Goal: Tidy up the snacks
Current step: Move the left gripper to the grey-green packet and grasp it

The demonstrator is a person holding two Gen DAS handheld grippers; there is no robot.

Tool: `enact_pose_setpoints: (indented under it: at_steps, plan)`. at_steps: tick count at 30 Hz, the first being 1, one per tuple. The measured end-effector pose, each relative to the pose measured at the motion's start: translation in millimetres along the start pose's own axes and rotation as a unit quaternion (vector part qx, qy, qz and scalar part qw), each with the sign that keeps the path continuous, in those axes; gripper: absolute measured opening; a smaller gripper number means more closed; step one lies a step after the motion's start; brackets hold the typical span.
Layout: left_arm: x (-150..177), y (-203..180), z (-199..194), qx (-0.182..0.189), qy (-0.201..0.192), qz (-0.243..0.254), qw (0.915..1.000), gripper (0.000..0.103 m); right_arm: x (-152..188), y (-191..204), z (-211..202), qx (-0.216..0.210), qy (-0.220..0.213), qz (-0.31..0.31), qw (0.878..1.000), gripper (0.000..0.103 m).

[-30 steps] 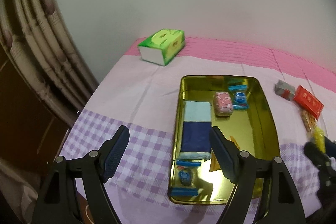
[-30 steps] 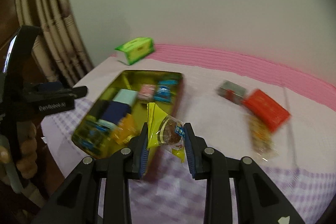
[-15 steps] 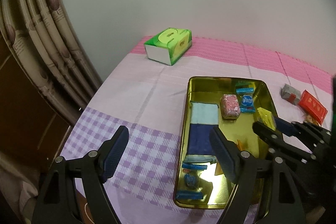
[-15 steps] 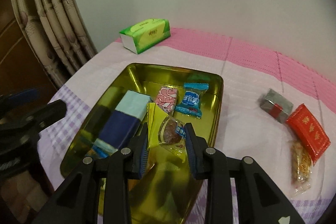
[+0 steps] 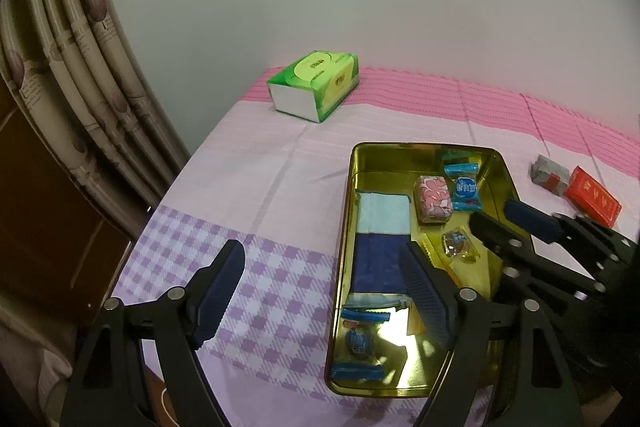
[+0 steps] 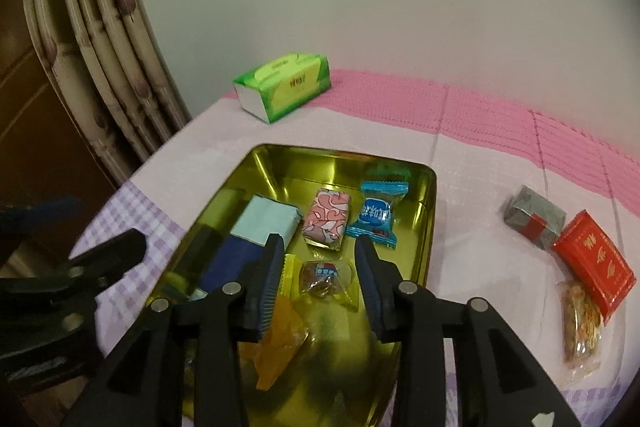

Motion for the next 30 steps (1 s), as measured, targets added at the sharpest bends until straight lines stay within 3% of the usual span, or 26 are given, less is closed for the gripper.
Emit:
enact_pose_setpoints:
  at_steps: [7,15,19,22,25,30]
  plan:
    - [2.1,-7.5,-1.9,-0.001,-0.006,0.014,0.9999,0.08,47.4,-23.9,-45.6,0.015,-0.037,0.023,0.999,0.038]
    - [8.7,-32.2,-13.9,0.018,-0.019,0.06,0.9978,0.08,139.8,-127.2,-95.9,0.124,-0.013,0.093,0.988,0.038]
    - [12.0,-53.6,-25.4,0.083,-0.006,0.095,0.992,0.08,180.0,-181.6,-120.6,0.184,-0.002,0.123,0.975,0.038]
    - [12.4,-77.2,-31.2,0.159,0.046,0.106,0.9805,0.08,198.0,-208.4,-131.7,0.206,0.004,0.136,0.969,0.038]
    - [8.0,-106.9,-33.3,0.21,0.091,0.113,0.9669,0.08,205.7,-236.6,-143.6,0.186,-0.012,0.188,0.964,0.039]
    - [-22.2,-162.5,-30.2,0.25,0.141,0.107,0.9521,0.08,202.2,-248.4,-145.7,0.176,-0.027,0.184,0.967,0.04]
Point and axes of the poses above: each gripper's, at about its wrist camera, not at the fingertips, and z roughly the way its jaws point, y to its left, x to its underside, the point moved 2 cm from there along z, roughly the way its jaws point, and after that the axes turned 4 degrees about y, right-handed, at the moved point
